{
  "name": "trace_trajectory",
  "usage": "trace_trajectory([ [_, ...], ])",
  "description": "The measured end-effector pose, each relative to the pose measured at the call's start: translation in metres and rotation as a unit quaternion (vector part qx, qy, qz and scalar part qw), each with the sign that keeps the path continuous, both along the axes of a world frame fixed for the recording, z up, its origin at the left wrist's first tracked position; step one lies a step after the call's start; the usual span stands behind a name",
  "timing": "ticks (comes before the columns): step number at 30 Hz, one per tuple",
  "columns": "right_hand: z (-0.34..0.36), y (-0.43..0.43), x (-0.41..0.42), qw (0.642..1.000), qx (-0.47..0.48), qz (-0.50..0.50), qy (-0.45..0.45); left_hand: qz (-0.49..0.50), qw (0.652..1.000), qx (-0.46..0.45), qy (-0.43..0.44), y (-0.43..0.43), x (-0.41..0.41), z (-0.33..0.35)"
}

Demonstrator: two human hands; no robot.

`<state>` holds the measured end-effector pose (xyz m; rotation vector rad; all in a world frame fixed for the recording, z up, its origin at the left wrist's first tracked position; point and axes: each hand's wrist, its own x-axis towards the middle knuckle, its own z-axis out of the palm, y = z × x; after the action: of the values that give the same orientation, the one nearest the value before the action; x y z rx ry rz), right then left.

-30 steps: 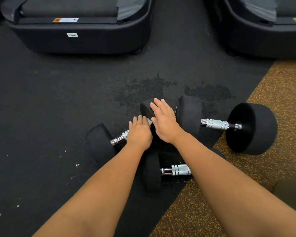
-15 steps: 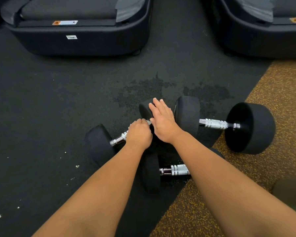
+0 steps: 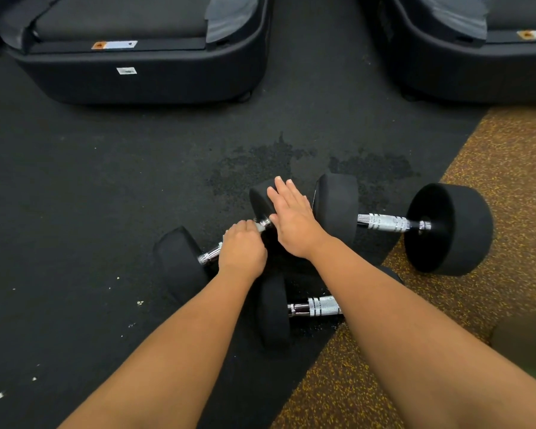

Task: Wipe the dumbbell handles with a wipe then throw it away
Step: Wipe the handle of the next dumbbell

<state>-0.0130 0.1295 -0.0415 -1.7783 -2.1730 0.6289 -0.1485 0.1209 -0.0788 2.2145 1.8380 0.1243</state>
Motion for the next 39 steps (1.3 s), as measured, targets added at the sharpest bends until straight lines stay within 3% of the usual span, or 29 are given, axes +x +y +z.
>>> trace_trajectory([
  [2, 0.001, 0.0, 0.0, 1.0, -0.002, 0.001, -0.002, 0.026, 0.998, -0.047, -0.012, 0.009, 0.005, 0.011],
  [6, 0.001, 0.002, 0.0, 1.0, -0.005, 0.003, -0.007, -0.03, 0.998, -0.058, -0.024, 0.013, 0.012, 0.013],
  [11, -0.001, 0.001, 0.002, 1.0, 0.001, 0.007, -0.002, -0.091, 0.995, 0.017, -0.023, -0.008, 0.002, 0.001],
  [16, -0.001, 0.0, 0.001, 1.0, 0.008, 0.007, -0.001, -0.066, 0.992, 0.098, -0.035, -0.018, -0.009, -0.017],
  [24, -0.001, 0.001, 0.001, 1.0, 0.001, 0.005, -0.009, -0.017, 0.999, -0.02, -0.022, 0.016, 0.013, 0.004],
  [29, -0.002, 0.001, 0.001, 1.0, 0.01, 0.007, -0.003, -0.073, 0.997, 0.014, 0.0, 0.002, 0.002, -0.005],
  [35, -0.003, 0.0, 0.001, 1.0, 0.017, 0.004, 0.002, 0.034, 0.996, 0.074, -0.029, -0.013, -0.008, -0.018],
  [39, -0.003, 0.0, 0.001, 1.0, 0.014, 0.003, 0.002, 0.086, 0.995, 0.039, -0.026, -0.004, 0.001, 0.0],
])
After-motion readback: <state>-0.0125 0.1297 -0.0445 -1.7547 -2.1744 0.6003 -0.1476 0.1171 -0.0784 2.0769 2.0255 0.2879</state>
